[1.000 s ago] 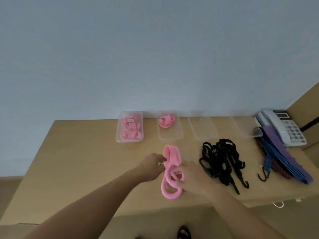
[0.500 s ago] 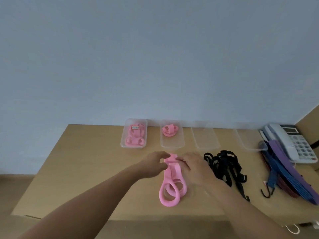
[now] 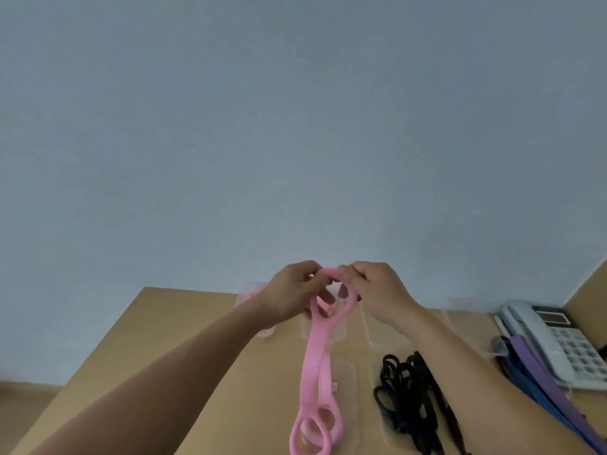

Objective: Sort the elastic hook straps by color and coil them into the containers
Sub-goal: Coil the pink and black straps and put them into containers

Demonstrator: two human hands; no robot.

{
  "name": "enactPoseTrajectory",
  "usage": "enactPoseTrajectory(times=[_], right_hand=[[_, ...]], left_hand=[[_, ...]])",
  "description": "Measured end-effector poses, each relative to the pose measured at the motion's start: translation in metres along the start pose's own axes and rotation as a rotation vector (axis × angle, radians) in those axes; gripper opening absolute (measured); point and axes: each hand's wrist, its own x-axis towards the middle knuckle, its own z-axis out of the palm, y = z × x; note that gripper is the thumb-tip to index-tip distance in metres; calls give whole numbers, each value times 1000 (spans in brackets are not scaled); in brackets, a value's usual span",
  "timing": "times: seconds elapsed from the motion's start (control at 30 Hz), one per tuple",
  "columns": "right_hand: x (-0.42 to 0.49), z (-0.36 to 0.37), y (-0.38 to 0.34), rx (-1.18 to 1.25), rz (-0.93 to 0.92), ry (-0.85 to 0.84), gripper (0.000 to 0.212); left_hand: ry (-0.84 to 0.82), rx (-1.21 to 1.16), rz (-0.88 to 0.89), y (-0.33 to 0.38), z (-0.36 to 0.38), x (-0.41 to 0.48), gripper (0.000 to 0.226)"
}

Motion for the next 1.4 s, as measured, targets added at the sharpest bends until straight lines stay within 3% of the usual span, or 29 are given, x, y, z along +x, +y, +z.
enactPoseTrajectory(times=[0.17,0.3,0.57,0.67,0.8,0.93,1.13,1.27,1.4], right_hand=[[5,-15,-21,134,-44,88,24],[5,-16,-21,239,-71,83,7],[-1,-14,-15,239,-79,67,15],[-4,-17,-16,288,-40,40,4],[-6,-18,-18,238,12,-22,23],[-8,-12,-20,173,-91,46,11],[-8,4,-15,33,-246,140,12],[-9,10,-15,-27,-348,162,10],[-8,10,-14,-44,-411,175,10]], left_hand=[[-152,-222,-149,25,-9,-4,45],[-142,-337,-210,37,-13,-8,52],[-81,-353,-76,39,-7,-14,17],[-26,-281,-18,37,-7,-16,18],[44,-208,68,35,-6,-18,16],[73,-210,23,33,-5,-19,20],[-112,-295,-210,36,-17,-23,32],[-150,-368,-207,33,-22,-23,32],[-88,-404,-146,30,-22,-21,21]])
